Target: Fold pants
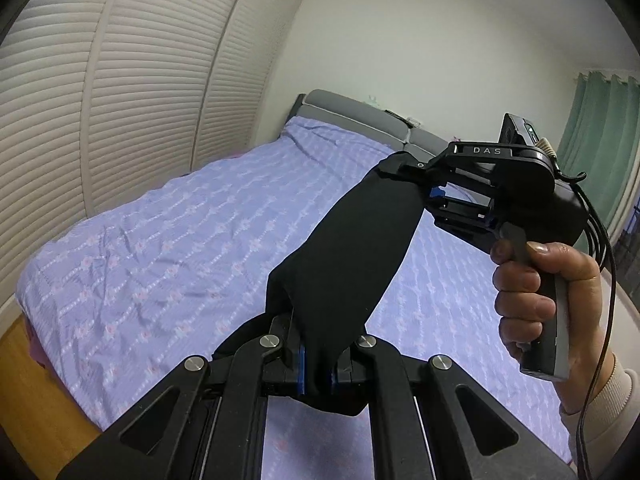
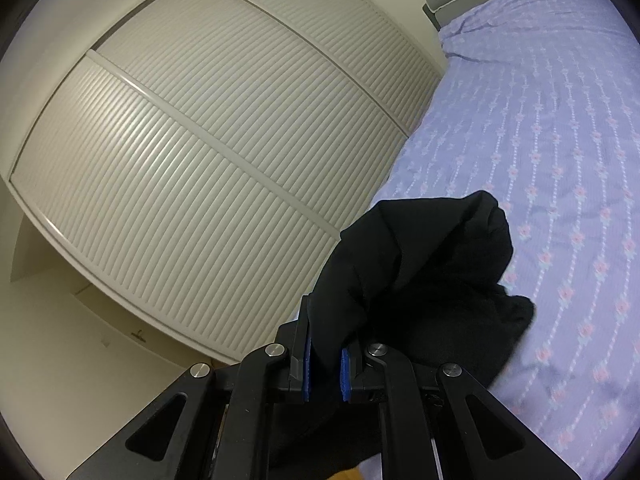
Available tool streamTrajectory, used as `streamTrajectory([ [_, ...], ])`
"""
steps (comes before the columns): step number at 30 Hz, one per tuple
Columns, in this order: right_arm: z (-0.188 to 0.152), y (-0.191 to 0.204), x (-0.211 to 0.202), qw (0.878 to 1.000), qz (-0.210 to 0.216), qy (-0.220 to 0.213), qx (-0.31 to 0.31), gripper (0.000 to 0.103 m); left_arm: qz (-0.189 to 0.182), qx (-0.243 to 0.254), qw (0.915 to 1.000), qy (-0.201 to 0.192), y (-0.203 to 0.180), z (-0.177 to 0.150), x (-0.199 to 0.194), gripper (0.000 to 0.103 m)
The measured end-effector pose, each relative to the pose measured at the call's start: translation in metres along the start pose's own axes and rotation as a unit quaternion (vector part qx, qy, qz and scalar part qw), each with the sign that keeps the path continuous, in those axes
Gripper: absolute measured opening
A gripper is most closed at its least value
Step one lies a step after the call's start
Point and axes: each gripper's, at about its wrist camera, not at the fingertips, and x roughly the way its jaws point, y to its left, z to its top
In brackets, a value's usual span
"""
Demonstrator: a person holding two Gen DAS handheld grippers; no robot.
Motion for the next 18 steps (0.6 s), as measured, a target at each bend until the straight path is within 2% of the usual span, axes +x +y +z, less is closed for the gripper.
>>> streamTrajectory([
  [4, 0.017, -0.003, 0.045, 1.0, 0.004, 0.01, 0.004, 0.011, 0.013, -0.012, 0.9998, 0.004, 0.039, 0.016, 0.03, 0.01],
  [8, 0.036, -0.016, 0.112, 0.999, 0.0, 0.031, 0.018, 0.011, 0.023, -0.035, 0.9988, 0.027, 0.087, 0.031, 0.069, 0.01],
  [18, 0.075, -0.025, 0.274, 0.997, -0.004, 0.071, 0.023, 0.011, 0.065, -0.085, 0.9933, 0.044, 0.216, 0.08, 0.147, 0.01],
])
